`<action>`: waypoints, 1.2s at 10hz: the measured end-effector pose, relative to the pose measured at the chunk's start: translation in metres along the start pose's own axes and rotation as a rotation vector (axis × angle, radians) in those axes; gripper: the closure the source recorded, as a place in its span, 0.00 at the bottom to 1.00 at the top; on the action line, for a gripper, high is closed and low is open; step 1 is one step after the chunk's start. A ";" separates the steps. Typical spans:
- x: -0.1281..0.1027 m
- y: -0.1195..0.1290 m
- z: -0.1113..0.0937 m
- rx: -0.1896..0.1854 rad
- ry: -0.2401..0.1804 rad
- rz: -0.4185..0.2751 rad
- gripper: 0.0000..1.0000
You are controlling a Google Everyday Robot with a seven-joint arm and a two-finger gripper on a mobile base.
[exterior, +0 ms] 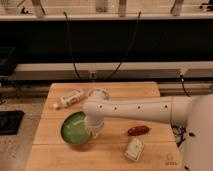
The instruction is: Drag the ceramic bowl in a circle
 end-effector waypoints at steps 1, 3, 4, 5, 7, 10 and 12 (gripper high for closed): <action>0.000 0.001 0.000 0.000 -0.001 0.005 0.99; -0.003 -0.001 0.000 0.002 -0.003 0.012 0.99; -0.004 -0.001 0.001 0.002 -0.004 0.015 0.99; -0.003 -0.002 0.000 0.004 -0.003 0.017 0.99; -0.005 -0.007 0.001 0.005 -0.003 0.016 0.99; -0.006 -0.007 0.002 0.004 -0.006 0.029 0.99; -0.007 -0.004 0.001 0.007 -0.010 0.046 0.99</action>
